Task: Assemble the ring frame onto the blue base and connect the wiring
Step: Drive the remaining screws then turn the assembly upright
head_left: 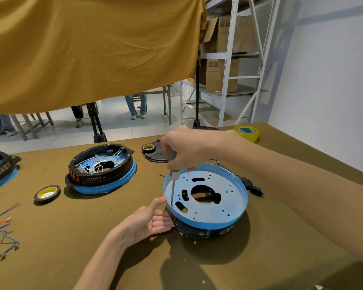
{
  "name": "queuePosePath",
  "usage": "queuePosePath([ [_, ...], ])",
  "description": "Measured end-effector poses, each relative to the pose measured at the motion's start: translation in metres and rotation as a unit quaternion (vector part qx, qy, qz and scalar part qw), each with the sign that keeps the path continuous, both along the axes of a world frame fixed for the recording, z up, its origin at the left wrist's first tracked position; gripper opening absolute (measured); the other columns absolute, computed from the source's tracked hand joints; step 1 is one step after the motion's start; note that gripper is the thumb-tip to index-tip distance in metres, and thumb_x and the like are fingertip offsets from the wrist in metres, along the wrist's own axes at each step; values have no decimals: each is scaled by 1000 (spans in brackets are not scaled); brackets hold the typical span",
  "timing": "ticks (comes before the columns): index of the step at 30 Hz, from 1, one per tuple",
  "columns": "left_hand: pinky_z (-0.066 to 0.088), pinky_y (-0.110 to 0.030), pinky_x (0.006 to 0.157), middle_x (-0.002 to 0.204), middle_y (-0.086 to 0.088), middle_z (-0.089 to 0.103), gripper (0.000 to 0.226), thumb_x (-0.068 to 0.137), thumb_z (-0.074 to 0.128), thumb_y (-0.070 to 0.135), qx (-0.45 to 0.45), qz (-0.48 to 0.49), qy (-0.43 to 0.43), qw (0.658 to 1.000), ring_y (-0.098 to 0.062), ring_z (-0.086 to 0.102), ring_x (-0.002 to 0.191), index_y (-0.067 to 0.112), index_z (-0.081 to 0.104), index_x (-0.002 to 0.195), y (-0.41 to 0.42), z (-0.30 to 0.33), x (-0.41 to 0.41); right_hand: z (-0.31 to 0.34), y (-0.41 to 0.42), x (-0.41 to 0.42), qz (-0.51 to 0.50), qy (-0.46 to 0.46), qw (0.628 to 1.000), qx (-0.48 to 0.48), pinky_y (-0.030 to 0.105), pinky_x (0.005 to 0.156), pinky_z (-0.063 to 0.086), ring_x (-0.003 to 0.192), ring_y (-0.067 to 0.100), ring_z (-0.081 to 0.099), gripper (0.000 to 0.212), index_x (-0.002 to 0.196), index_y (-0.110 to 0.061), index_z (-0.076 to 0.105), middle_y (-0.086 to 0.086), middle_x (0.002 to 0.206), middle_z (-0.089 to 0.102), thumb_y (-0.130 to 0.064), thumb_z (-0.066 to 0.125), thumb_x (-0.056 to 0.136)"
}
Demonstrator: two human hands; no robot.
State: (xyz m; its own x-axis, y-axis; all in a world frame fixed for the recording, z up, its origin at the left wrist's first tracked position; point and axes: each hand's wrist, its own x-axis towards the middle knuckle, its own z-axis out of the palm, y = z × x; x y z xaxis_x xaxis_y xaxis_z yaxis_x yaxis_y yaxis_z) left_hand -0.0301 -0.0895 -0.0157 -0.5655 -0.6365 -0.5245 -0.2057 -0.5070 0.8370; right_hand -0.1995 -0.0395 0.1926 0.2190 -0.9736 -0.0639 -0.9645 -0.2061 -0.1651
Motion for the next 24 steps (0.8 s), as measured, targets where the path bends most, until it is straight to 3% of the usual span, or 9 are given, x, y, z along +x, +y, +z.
queuePosePath([
  [3, 65, -33, 73, 104, -25, 76, 83, 64, 78, 57, 6, -2, 3, 1000, -33, 77, 97, -7, 62, 115, -1, 1, 0, 1, -5, 0, -16, 38, 999, -14, 21, 43, 50, 46, 12, 68, 30, 108, -7, 60, 8, 78, 73, -35, 64, 99],
  [6, 64, -33, 71, 103, -24, 76, 83, 64, 78, 57, 8, -1, -1, 1000, -32, 77, 96, -7, 63, 114, -1, 1, 0, 8, -5, -2, -17, 17, 999, 42, 18, 43, 49, 49, 9, 67, 38, 116, -12, 53, 9, 91, 72, -29, 76, 91],
  [9, 65, -34, 73, 103, -24, 76, 83, 63, 78, 57, 12, 1, -3, 1000, -32, 77, 97, -6, 63, 115, -2, 1, -1, 7, -6, -1, -2, 4, 999, 44, 21, 48, 55, 55, 13, 72, 31, 112, -11, 57, 2, 72, 72, -22, 76, 90],
  [13, 64, -32, 70, 104, -24, 76, 85, 63, 80, 57, 17, 4, -4, 1000, -33, 77, 97, -7, 62, 116, -4, -1, 0, 2, -6, 3, 4, -3, 1000, 23, 22, 45, 55, 51, 16, 72, 30, 104, -7, 58, 2, 61, 71, -30, 74, 93],
  [16, 64, -32, 69, 104, -25, 76, 88, 60, 81, 58, 16, 5, -4, 1000, -33, 77, 96, -7, 62, 116, -4, -2, 0, 3, -4, 4, -7, 8, 1000, 21, 25, 47, 57, 52, 18, 72, 36, 105, -6, 57, 6, 68, 73, -37, 72, 95],
  [20, 64, -32, 69, 103, -25, 76, 87, 60, 80, 57, 14, 8, -4, 1000, -33, 77, 95, -7, 63, 116, -3, -1, -2, 9, -2, 5, 20, 31, 998, 46, 16, 44, 48, 61, 13, 71, 32, 112, -16, 56, 4, 86, 73, -25, 77, 90],
  [24, 65, -32, 71, 104, -25, 76, 81, 67, 77, 56, 17, 6, -7, 1000, -32, 77, 96, -7, 64, 115, -1, 2, -2, 10, -3, 4, 30, 25, 999, 30, 23, 52, 58, 57, 13, 73, 20, 99, -14, 59, 3, 75, 74, -23, 76, 91],
])
